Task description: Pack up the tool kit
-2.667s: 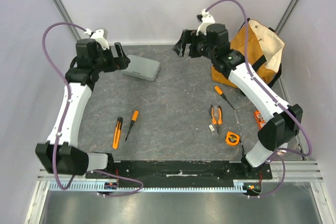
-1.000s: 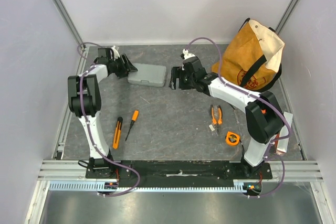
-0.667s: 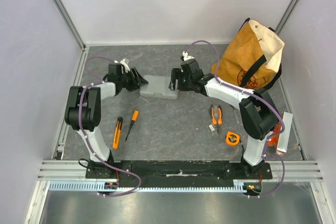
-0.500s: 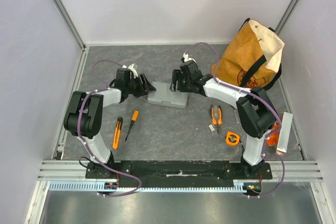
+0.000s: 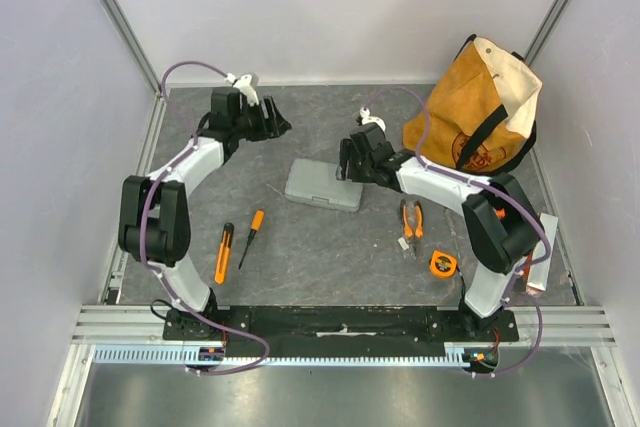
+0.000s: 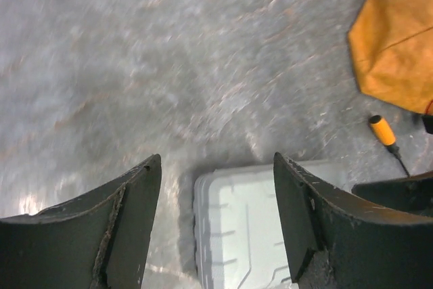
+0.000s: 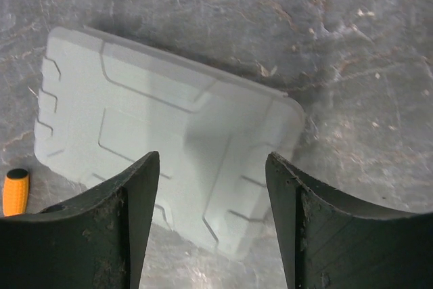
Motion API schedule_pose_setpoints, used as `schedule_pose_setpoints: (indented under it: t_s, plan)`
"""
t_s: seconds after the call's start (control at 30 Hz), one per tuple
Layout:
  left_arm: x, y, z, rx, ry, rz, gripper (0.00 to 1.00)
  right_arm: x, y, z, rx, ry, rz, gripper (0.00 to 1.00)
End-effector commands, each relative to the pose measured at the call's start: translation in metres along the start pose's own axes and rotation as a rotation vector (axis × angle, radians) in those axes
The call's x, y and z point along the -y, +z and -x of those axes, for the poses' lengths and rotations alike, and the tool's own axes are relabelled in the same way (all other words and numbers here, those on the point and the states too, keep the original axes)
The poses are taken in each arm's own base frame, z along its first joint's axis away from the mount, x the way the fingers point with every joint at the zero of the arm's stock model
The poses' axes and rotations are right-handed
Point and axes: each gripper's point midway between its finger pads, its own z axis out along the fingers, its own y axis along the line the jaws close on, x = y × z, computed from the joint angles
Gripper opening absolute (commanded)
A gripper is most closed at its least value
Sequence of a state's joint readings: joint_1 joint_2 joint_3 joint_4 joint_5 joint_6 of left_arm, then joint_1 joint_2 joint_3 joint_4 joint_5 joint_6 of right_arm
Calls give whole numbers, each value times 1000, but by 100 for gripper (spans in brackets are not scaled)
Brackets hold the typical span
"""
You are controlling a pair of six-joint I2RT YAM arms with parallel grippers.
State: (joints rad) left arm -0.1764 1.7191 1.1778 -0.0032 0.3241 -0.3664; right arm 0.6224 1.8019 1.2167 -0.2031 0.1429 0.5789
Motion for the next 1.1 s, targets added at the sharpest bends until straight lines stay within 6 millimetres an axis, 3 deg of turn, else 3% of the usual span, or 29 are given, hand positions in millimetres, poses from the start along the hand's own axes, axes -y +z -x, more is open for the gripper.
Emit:
schedule_pose_setpoints:
  t_s: [0.0, 0.2, 0.33, 0.43, 0.53, 0.67, 1.07]
  plan:
    - [22, 22, -1, -98, 118, -172, 73, 4, -30, 1, 23, -58, 26, 72]
    - [36, 51, -32, -210, 84, -280, 73, -24, -53, -58, -89, -285, 239, 68]
    - [43, 62, -61, -282, 83, -305, 72, -29, -55, -91, -139, -360, 263, 52]
    - [42, 62, -73, -311, 55, -313, 72, -24, -46, -103, -167, -366, 230, 39]
    - [44, 58, -81, -319, 36, -334, 72, -12, -35, -103, -150, -348, 143, 34]
    - [46, 55, -92, -346, 16, -364, 72, 1, -24, -86, -82, -330, 26, 33]
    - [38, 26, -122, -369, 32, -333, 69, 12, 4, -50, 4, -248, -99, 35]
